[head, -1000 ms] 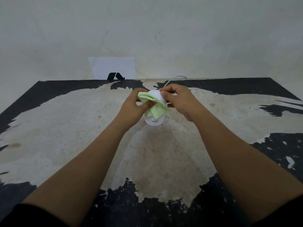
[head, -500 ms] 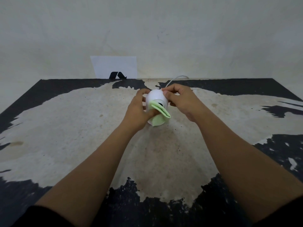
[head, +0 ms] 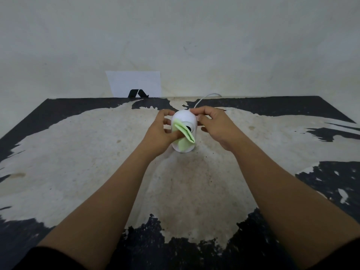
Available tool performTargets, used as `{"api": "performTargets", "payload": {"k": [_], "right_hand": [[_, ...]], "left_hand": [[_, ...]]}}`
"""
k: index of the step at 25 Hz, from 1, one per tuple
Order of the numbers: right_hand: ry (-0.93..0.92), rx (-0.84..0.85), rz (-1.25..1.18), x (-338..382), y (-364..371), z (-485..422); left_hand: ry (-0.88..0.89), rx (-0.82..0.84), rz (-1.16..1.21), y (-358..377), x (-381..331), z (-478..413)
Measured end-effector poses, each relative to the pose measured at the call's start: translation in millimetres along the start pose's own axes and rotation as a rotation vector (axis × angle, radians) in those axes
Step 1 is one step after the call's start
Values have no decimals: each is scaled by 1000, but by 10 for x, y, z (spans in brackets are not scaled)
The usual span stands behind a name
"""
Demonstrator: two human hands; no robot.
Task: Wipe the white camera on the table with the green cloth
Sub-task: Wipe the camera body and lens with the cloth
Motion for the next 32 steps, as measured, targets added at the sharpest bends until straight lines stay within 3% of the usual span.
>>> {"api": "performTargets", "payload": {"k": [4,8,10,13,18,21,24,26,29,32], "right_hand": [[-75,-21,59,85,-40,274],[-198,42,449,67,160,520],[-261,-6,542,11,286,500],[-352,-172,443,63,281,495],[-84,-327,-38,1,-156,417],[-57,-443,-10,120,-402,300],[-174,-527,199,370,-475,187],[-267,-451,361,478,-344,98],[-259,-88,535,374,47,-13],[-271,65,485,354,256,-59]], "left_hand": [[-15,-1,41,-63,40,11],[-41,-21,116,-52,24,29],[-43,-23,161,-42,9,42],[-59,-5,193,-60,20,64],[-134,65,181,-191,86,46],[-140,33,164,-193,75,25],[-117,-8,141,-119,43,-9],[-105,-32,143,-110,36,-44],[-113,-36,159,-109,50,-62],[-125,-47,170,-97,86,-76]]}}
Point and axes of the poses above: each hand's wrist, its own z-axis away from the middle knuckle, its own y-axis out of the palm, x = y × z, the point moved 5 cm from there along -z, towards the middle knuckle, and after that the axes turned 2 degrees about -y, right-handed, at the moved point
